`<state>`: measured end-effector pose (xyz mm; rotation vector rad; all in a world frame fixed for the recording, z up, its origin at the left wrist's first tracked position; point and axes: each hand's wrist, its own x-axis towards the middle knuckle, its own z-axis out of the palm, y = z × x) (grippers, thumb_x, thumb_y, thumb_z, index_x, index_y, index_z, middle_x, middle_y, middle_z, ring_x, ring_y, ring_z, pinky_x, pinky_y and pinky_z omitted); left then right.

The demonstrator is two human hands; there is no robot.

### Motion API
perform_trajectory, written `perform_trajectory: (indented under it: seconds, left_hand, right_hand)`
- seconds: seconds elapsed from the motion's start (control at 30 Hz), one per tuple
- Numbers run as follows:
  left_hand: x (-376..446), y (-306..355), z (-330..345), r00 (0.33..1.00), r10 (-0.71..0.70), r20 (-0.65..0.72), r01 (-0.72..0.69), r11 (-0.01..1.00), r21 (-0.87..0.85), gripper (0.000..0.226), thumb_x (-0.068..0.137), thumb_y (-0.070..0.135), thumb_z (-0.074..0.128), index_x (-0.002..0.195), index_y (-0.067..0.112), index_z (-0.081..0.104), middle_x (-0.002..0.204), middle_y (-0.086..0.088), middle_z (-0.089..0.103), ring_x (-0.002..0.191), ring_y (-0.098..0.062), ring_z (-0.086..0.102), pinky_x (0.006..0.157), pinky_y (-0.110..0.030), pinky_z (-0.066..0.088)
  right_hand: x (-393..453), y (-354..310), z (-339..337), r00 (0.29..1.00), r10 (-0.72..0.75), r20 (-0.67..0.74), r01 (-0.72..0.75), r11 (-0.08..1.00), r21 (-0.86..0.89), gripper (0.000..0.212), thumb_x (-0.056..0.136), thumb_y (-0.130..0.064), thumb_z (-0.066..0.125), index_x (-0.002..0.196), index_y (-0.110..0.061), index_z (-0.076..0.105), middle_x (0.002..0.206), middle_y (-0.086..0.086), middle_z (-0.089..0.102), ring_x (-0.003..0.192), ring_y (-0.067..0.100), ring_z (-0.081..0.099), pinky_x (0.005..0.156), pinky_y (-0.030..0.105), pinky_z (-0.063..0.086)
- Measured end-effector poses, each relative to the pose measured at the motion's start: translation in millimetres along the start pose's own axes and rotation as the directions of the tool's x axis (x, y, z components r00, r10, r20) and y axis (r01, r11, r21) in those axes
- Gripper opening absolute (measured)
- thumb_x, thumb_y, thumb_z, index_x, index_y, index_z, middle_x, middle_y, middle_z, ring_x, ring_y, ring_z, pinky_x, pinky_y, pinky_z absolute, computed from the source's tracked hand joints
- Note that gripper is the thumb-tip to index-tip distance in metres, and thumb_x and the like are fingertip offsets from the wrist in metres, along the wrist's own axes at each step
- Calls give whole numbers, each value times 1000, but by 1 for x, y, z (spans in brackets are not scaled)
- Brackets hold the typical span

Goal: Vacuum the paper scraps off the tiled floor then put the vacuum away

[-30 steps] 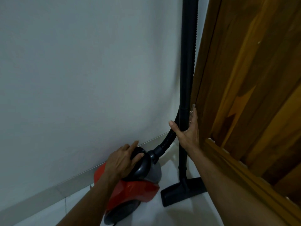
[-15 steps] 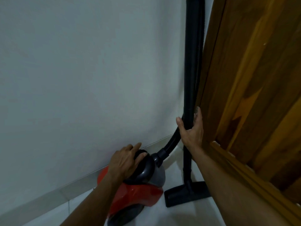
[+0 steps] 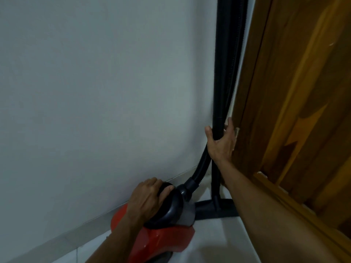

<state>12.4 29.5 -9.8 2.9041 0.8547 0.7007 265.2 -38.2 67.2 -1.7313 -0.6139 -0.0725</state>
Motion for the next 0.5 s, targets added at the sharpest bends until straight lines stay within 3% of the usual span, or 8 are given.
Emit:
perform_trajectory:
  seconds: [0.23, 0.5]
  left_hand:
    - [-1, -2, -4, 998, -12, 60, 8, 998, 58, 68, 93, 68, 14, 91, 26, 68, 82, 5, 67, 76, -20, 64, 66, -35, 47]
    - [-7, 12, -17, 989, -113, 90, 105, 991, 86, 72, 85, 73, 4, 99, 28, 58, 94, 4, 65, 89, -21, 63, 73, -36, 44]
  right_hand:
    - [12, 2, -5, 996, 72, 44, -72, 997, -12, 101, 84, -61, 67, 159, -21, 14, 149, 13, 39, 133, 30, 44, 109, 51, 41]
    - [-8, -4, -23, 995, 61, 84, -65, 997, 34, 114, 75, -64, 75, 160, -28, 8, 159, 9, 27, 139, 26, 37, 110, 43, 37]
